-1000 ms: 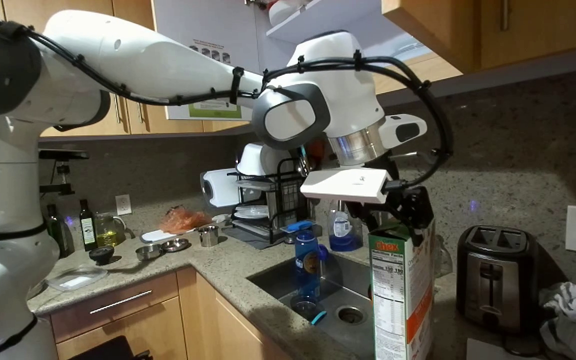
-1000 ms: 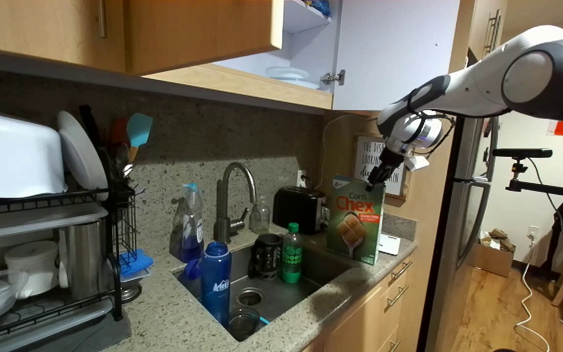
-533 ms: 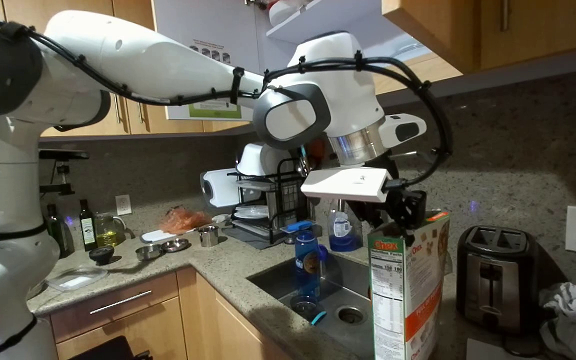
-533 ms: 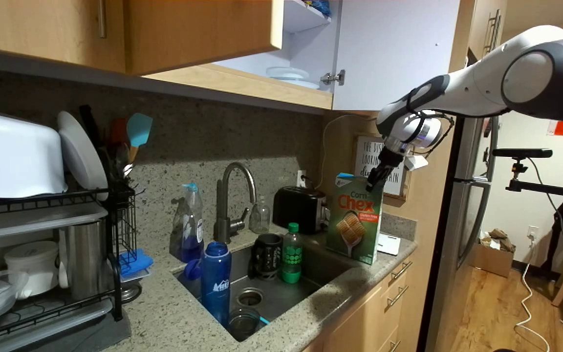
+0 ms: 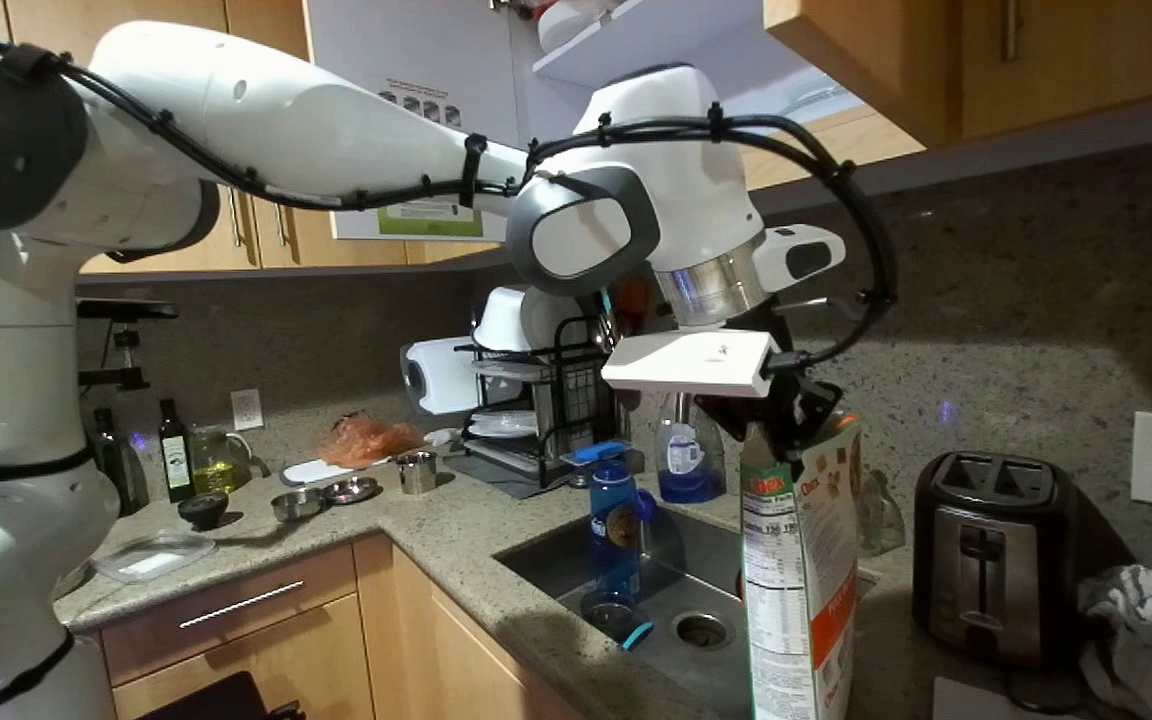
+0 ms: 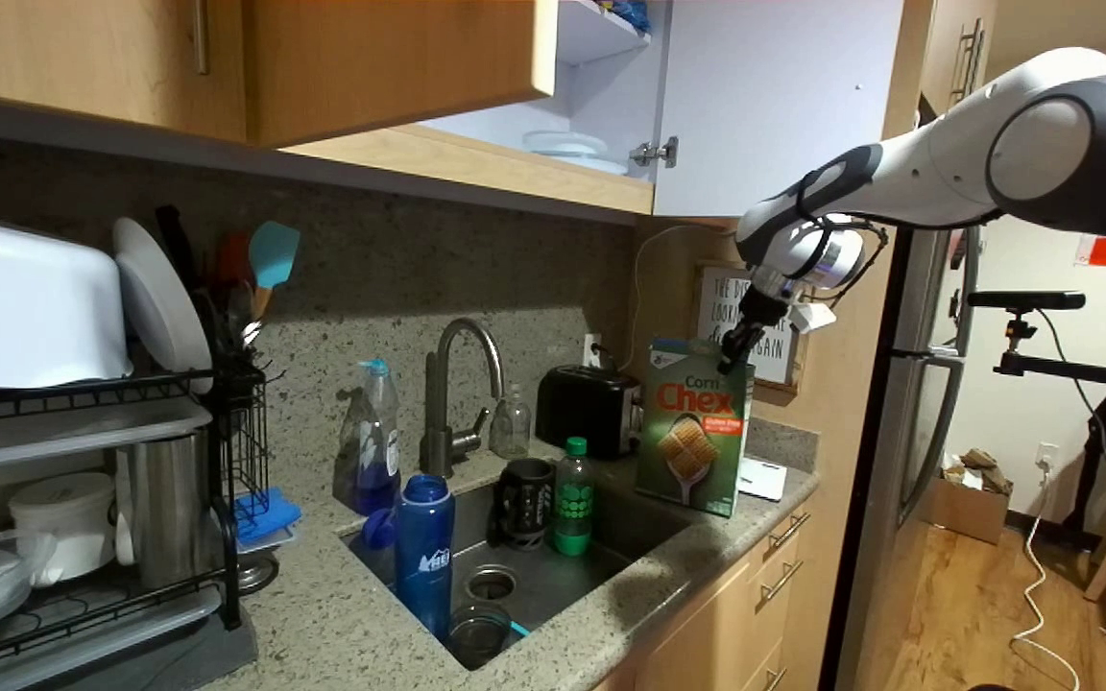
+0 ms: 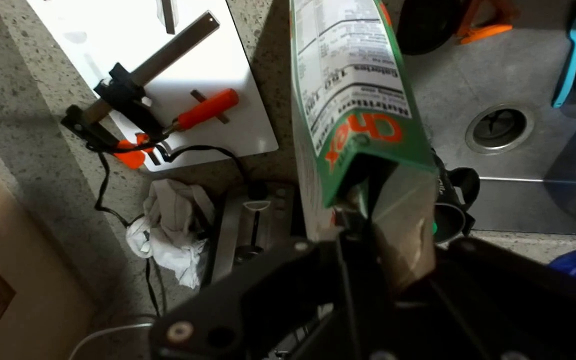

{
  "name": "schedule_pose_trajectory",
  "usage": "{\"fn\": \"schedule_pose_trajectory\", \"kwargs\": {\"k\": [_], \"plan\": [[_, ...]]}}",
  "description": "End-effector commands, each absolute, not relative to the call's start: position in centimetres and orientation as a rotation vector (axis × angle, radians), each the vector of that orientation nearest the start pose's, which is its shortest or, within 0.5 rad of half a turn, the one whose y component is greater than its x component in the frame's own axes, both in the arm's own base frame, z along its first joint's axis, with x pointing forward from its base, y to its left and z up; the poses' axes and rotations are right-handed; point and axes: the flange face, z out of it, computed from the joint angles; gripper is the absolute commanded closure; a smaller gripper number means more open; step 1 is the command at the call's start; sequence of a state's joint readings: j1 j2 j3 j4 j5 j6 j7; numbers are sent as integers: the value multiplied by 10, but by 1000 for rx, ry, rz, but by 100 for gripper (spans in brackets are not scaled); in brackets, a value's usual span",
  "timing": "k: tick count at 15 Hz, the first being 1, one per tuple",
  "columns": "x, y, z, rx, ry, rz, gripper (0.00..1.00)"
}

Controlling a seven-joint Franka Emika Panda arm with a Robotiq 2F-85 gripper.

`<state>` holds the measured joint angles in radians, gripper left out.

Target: Pick up the green box from the counter and place it inside the open upper cabinet

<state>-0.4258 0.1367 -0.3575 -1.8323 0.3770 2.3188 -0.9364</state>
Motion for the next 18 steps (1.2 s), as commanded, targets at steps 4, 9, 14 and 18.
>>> {"fn": "schedule_pose_trajectory", "kwargs": {"k": [4,9,14,18], "plan": [[457,-424,507,-3151,53,-753,92],[449,-409,528,-3176,11,-819,92],[434,-395,560,-3219,-3,-934,92],[426,-385,575,-3236,-19,-975,92]]}}
